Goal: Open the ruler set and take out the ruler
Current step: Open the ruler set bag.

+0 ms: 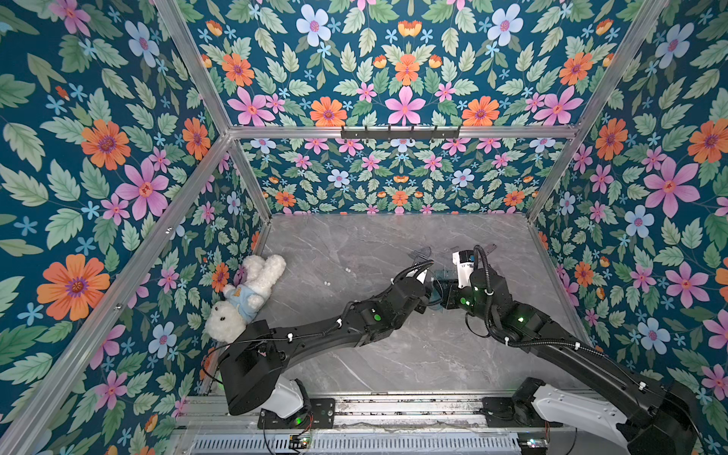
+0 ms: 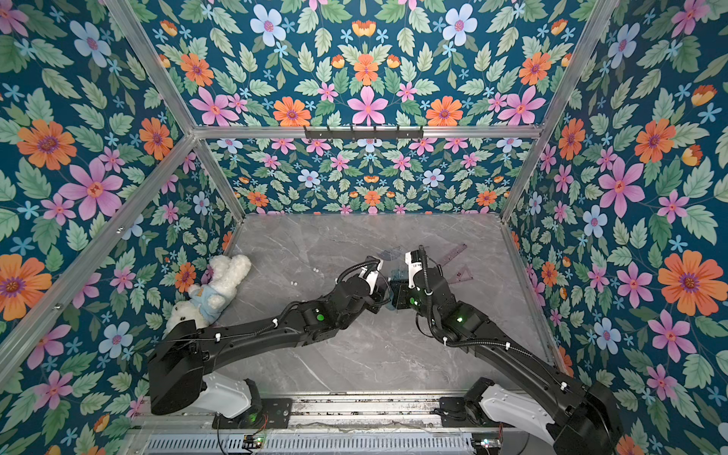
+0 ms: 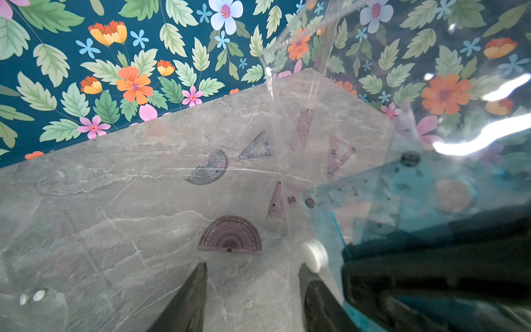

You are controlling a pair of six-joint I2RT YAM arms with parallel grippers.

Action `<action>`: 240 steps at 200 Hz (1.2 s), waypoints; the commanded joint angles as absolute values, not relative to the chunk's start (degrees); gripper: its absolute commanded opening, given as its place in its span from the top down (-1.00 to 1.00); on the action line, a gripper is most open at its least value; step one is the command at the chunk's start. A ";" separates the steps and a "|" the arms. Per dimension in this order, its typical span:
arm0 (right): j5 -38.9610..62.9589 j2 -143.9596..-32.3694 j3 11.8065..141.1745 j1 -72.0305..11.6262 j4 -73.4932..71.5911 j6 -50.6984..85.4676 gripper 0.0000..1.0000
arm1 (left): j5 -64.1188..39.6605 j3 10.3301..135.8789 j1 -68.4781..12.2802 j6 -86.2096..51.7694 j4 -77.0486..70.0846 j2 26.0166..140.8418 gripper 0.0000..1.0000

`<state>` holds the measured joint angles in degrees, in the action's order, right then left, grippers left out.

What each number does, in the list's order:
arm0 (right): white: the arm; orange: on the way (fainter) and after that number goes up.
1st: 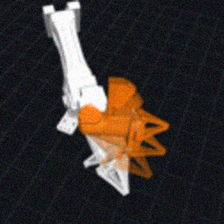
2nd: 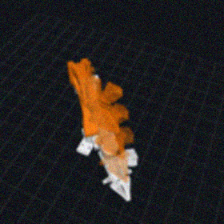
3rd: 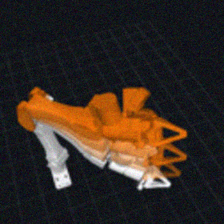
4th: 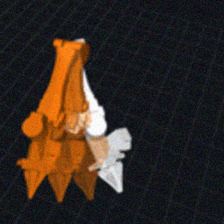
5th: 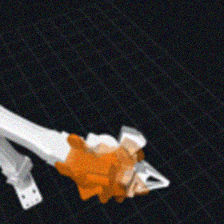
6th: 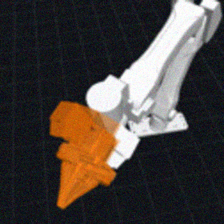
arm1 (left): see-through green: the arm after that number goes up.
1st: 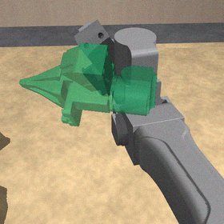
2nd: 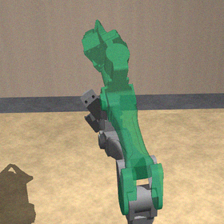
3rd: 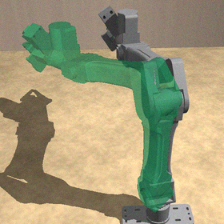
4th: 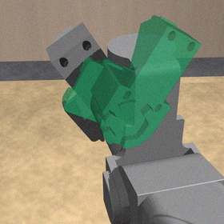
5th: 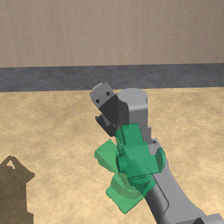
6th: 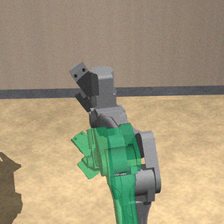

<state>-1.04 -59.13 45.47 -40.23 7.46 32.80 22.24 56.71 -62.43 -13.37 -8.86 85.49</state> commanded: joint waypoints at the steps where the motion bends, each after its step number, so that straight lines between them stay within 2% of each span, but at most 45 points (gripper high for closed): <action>1: -0.26 -59.07 45.61 -40.31 7.43 33.44 0.88 | 22.15 57.39 -62.45 -13.18 -12.18 86.12 0.11; 85: 0.13 -58.80 45.35 -40.34 7.11 33.57 0.87 | 21.56 57.04 -62.46 -13.90 -13.09 87.04 0.84; 98: 0.11 -58.71 45.22 -40.31 7.12 33.57 0.87 | 21.30 57.04 -62.54 -13.98 -13.16 87.06 1.00; 180: -0.09 -57.33 44.11 -40.19 7.44 34.10 0.85 | 20.50 52.58 -62.32 -15.73 -19.06 83.01 1.00; 240: -0.83 -55.86 42.72 -40.25 7.37 34.27 0.84 | 15.69 48.98 -61.94 -15.59 -23.77 78.43 1.00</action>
<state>0.58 -56.31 43.13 -40.29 4.49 33.91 15.64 49.56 -62.24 -15.00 -18.17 79.83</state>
